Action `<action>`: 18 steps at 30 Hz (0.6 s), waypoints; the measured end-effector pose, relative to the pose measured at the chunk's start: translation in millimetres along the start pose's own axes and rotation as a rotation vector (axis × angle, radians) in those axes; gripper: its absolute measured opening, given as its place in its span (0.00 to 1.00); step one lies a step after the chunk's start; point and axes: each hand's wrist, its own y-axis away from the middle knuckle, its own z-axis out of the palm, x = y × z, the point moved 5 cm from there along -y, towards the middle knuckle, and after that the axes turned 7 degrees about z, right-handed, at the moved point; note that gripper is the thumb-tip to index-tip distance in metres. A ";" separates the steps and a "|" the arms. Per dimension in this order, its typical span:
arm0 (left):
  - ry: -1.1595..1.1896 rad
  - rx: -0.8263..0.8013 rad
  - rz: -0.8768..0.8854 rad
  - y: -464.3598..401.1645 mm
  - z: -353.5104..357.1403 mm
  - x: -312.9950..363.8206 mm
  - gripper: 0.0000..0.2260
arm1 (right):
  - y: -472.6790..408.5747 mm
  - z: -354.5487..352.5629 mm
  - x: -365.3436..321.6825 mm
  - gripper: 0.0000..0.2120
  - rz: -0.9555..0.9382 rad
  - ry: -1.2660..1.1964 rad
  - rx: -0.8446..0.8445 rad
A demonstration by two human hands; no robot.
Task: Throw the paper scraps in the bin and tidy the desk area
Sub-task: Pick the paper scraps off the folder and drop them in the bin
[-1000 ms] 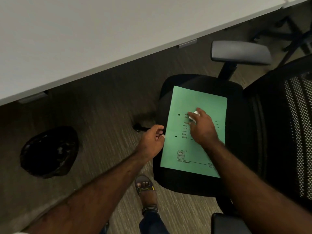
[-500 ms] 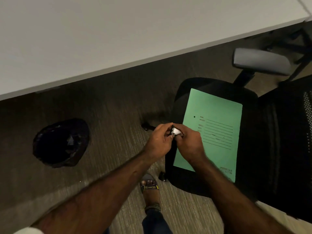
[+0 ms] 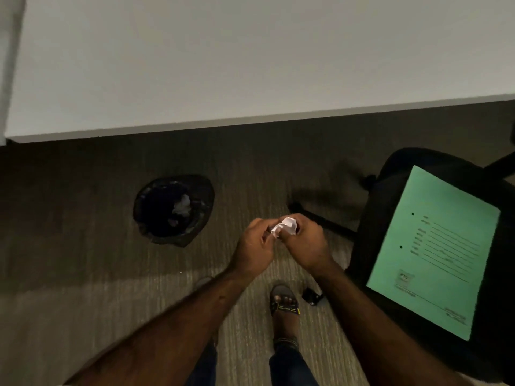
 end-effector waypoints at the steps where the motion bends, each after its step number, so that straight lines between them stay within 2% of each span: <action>1: -0.019 0.016 -0.010 0.9 -15.0 -8.4 0.12 | 0.0 14.4 -7.3 0.08 -0.004 -0.003 -0.009; 9: -0.116 0.168 -0.150 4.2 -134.5 -70.0 0.09 | 5.2 129.6 -76.8 0.16 -0.107 -0.040 -0.065; 15: -0.103 0.327 -0.327 18.5 -202.7 -124.3 0.08 | 6.4 201.1 -109.2 0.35 -0.029 -0.146 -0.220; 18: -0.096 0.374 -0.434 24.8 -226.3 -152.7 0.08 | 6.5 228.5 -118.6 0.38 0.013 -0.173 -0.292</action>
